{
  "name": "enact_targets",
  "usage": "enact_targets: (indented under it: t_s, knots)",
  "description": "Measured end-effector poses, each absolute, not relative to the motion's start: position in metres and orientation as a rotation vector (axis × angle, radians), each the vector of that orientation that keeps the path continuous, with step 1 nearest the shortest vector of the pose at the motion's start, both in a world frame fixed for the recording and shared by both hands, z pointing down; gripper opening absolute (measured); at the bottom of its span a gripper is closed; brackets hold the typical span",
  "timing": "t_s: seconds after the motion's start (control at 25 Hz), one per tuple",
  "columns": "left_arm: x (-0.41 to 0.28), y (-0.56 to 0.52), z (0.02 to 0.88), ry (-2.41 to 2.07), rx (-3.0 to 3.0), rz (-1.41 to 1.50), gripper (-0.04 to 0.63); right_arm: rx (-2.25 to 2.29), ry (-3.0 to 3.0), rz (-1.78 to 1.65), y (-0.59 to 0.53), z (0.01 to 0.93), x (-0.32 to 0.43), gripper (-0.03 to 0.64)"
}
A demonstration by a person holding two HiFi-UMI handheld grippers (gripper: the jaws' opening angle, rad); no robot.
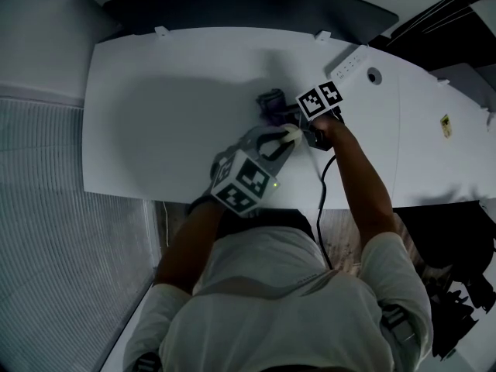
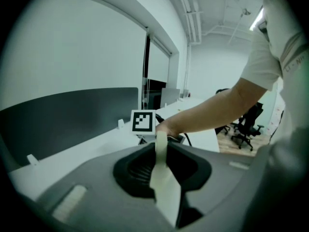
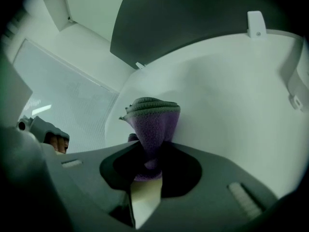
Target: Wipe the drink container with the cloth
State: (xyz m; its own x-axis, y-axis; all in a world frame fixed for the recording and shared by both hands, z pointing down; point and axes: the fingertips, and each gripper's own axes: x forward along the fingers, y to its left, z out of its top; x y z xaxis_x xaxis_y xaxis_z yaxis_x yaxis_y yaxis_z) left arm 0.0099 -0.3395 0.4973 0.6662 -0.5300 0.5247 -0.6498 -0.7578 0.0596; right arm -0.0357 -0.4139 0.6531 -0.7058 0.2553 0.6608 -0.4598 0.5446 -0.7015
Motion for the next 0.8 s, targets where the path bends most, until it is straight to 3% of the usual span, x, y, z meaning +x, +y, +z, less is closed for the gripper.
enact_targets:
  t_s: [0.2, 0.32, 0.44, 0.6, 0.8]
  knots:
    - [0.008, -0.338, 0.495, -0.959, 2.639, 0.681, 0.085, 0.247, -2.136, 1.222, -0.426, 0.633, -0.027, 0.098]
    - [0.003, -0.336, 0.480, -0.974, 2.661, 0.599, 0.161, 0.419, -2.273, 1.253, -0.442, 0.601, -0.004, 0.098]
    - [-0.004, -0.335, 0.456, -0.993, 2.689, 0.500, 0.172, 0.679, -2.384, 1.189, -0.450, 0.564, 0.036, 0.098]
    - [-0.022, -0.330, 0.413, -1.042, 2.726, 0.311, 0.169, 1.042, -2.479, 1.052, -0.432, 0.514, 0.082, 0.098]
    - [-0.040, -0.316, 0.368, -1.086, 2.809, 0.209, 0.089, 1.363, -2.579, 0.891, -0.390, 0.447, 0.115, 0.098]
